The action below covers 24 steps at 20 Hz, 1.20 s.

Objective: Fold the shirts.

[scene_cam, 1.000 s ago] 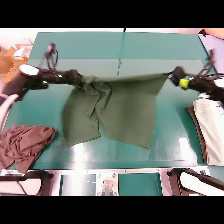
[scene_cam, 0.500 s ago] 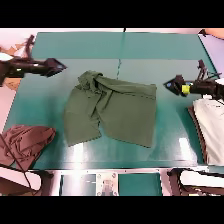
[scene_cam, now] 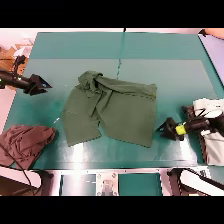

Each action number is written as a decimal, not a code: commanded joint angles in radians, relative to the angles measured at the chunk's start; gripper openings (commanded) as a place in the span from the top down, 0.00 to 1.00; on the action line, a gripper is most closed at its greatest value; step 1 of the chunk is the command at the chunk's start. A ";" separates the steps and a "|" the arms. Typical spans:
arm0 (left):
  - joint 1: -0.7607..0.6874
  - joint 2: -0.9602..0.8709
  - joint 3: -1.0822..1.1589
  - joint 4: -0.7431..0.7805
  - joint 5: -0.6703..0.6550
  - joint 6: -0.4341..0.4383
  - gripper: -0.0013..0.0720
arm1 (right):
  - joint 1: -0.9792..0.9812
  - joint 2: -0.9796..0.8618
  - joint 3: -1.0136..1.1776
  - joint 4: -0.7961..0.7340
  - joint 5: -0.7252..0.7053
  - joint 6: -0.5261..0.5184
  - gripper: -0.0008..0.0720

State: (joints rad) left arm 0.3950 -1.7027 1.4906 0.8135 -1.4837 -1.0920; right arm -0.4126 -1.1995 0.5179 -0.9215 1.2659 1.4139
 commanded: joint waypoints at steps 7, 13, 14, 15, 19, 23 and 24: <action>0.008 0.000 -0.029 0.018 -0.028 -0.011 0.22 | 0.261 0.022 -0.139 0.287 -0.267 -0.136 0.96; -0.009 0.000 -0.106 0.022 -0.077 -0.026 0.22 | 0.013 0.022 0.140 0.041 -0.265 -0.056 0.97; -0.020 0.000 -0.154 0.024 -0.071 -0.025 0.22 | -0.018 0.022 0.151 0.041 -0.260 -0.057 0.97; -0.036 0.000 -0.202 0.024 -0.057 -0.023 0.22 | -0.033 0.022 0.150 0.041 -0.251 -0.063 0.97; -0.145 0.000 -0.378 0.017 0.079 0.008 0.22 | -0.014 0.022 0.136 0.038 -0.253 -0.088 0.97; -0.274 0.000 -0.467 0.017 0.214 0.012 0.22 | -0.014 0.022 0.136 0.042 -0.252 -0.090 0.97; -0.291 0.000 -0.467 0.015 0.234 0.012 0.33 | -0.014 0.022 0.136 0.042 -0.248 -0.090 0.97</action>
State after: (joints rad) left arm 0.1715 -1.7004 1.0733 0.8066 -1.3720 -1.0855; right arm -0.4244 -1.1782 0.6514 -0.8768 1.0138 1.3270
